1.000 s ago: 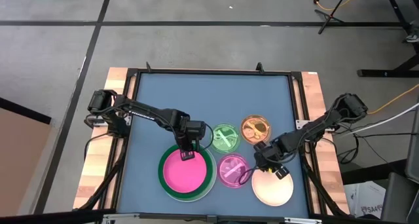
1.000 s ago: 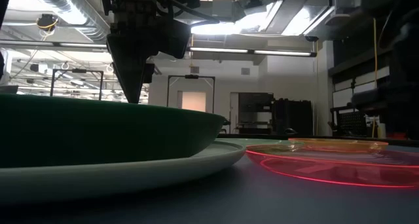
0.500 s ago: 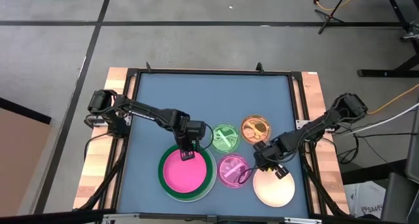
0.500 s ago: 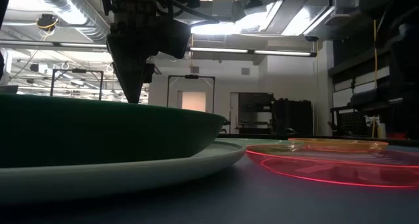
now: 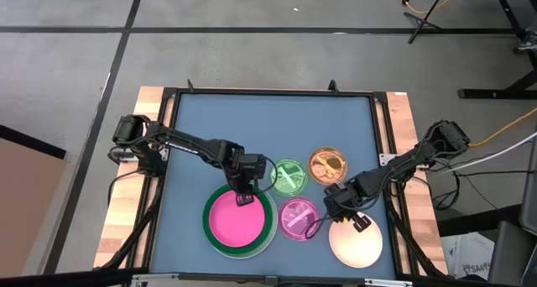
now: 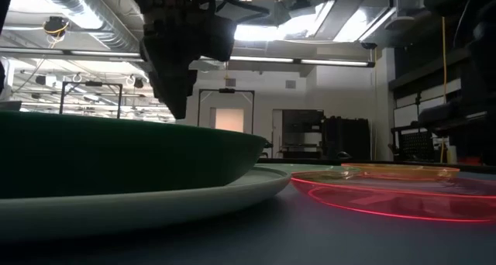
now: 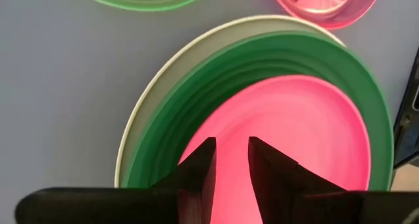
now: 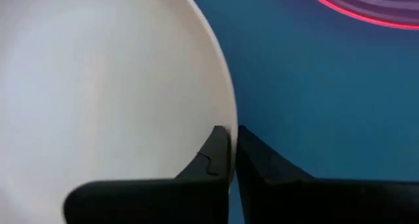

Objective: Stack plastic plates
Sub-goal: Stack the white plate on top of the pink plate

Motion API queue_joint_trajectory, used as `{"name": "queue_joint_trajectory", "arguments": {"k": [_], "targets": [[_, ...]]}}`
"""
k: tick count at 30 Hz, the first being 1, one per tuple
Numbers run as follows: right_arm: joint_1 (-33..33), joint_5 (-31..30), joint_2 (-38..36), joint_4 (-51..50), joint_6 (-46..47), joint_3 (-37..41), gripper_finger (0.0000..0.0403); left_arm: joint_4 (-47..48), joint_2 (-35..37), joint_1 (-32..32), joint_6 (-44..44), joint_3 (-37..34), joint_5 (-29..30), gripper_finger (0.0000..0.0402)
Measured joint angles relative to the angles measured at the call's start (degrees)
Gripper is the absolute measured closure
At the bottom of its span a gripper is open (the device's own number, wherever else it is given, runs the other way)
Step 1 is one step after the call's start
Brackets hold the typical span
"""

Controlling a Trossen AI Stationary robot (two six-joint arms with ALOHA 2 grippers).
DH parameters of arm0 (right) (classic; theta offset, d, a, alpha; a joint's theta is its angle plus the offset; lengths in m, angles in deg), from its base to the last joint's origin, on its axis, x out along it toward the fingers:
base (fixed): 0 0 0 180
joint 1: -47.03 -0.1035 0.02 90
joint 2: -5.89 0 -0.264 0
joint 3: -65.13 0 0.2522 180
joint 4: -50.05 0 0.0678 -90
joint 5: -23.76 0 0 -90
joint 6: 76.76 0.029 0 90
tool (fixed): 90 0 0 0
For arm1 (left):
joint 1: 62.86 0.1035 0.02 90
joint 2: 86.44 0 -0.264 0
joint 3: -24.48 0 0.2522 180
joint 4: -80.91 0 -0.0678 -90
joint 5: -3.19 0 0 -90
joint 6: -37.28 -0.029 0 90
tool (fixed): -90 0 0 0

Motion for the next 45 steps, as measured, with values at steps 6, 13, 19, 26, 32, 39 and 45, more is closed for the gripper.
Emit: {"name": "queue_joint_trajectory", "arguments": {"k": [6, 13, 19, 26, 32, 39, 45], "targets": [[0.00, 0.20, -0.39, -0.02, 0.40, -0.02, 0.0402, -2.80, 0.00, 0.01, 0.02, -0.02, 0.00, 0.0320], [0.89, 0.55, -4.22, -0.25, 0.45, -0.07, 0.0403, -6.96, 0.00, -0.01, 0.02, -0.02, 0.00, 0.0320], [4.85, 0.47, -9.19, -2.24, 0.45, -0.13, 0.0403, -11.91, 0.00, 0.00, 0.04, -0.02, 0.00, 0.0320], [12.25, 0.03, -15.14, -2.71, 0.45, -0.13, 0.0403, -18.35, 0.00, -0.01, 0.46, -0.02, 0.98, 0.0320], [19.41, -1.10, -18.26, -2.60, 0.53, -0.15, 0.0403, -23.36, 0.00, 0.20, 3.36, -0.02, 6.33, 0.0320], [27.61, -7.85, -18.32, -1.30, 0.37, -0.15, 0.0403, -29.97, 0.00, 0.34, 7.66, -0.02, 15.28, 0.0320], [34.25, -8.19, -18.24, 6.34, -1.27, -0.15, 0.0403, -34.12, 0.00, 0.43, 7.86, -0.02, 26.28, 0.0320]]}}
